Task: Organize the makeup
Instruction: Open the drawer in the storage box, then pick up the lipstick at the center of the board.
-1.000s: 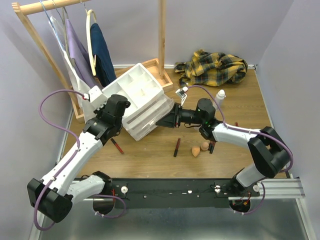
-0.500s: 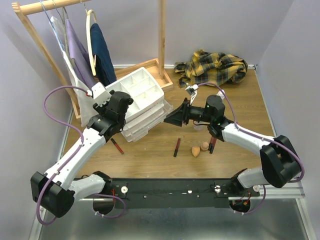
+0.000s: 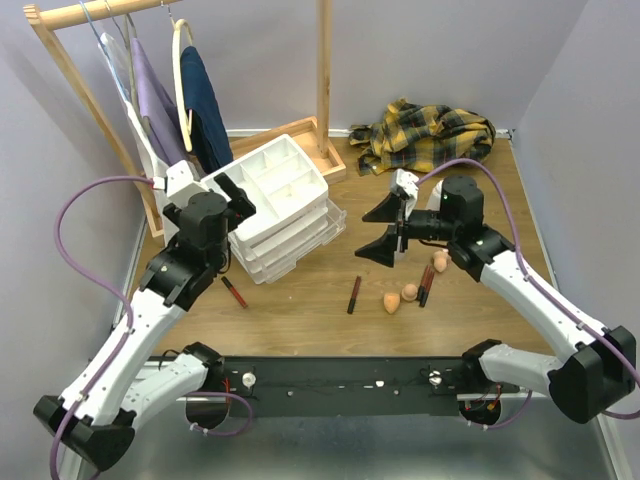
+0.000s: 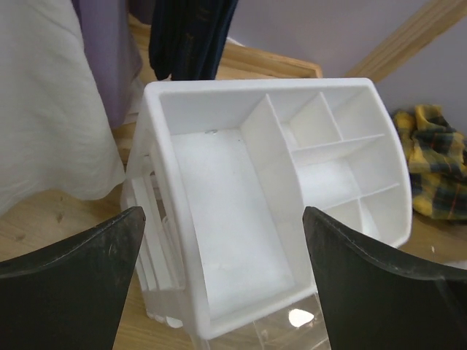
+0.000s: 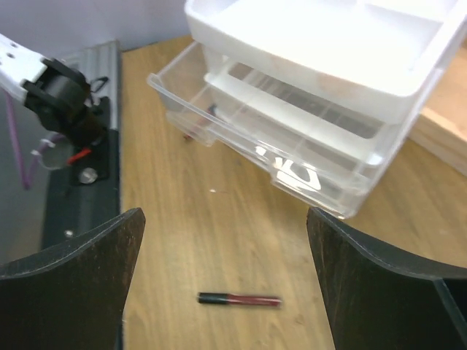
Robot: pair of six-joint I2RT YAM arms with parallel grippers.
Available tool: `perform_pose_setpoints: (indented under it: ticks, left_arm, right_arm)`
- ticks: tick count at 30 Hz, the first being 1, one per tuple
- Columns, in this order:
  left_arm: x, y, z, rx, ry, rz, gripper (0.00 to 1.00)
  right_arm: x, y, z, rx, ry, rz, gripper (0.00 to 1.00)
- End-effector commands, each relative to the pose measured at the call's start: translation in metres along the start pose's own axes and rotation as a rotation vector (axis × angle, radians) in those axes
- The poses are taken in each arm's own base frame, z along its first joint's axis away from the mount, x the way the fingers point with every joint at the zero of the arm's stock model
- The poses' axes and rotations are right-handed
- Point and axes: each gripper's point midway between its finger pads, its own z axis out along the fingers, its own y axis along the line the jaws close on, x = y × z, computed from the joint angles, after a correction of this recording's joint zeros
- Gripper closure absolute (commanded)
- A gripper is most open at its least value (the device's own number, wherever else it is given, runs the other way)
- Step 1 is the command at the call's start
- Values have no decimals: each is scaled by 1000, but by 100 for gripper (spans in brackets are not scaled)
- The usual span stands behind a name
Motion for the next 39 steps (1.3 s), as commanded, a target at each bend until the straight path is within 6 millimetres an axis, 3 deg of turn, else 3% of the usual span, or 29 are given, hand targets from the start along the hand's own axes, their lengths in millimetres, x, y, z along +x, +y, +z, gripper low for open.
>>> perform_pose_setpoints:
  ticks: [1,11,18,29,35,39]
  left_arm:
    - [-2,-14,-24,199,17,117,1]
    - [-6,8,-76,357,-12,173,1]
    - [3,44,-98,346,-39,131,1]
    - [51,80,-95,241,72,20,1]
    - [62,102,-83,48,136,-11,1]
    - [82,120,-73,-123,193,-72,1]
  right_arm:
    - [6,-14,-19,44,64,-101,0]
    - [-3,-36,-52,186,84,-190,0]
    - [1,-38,-59,174,86,-195,0]
    - [14,-38,-60,140,90,-181,0]
    - [16,-41,-63,160,94,-181,0]
    - [17,-43,-63,168,98,-184,0]
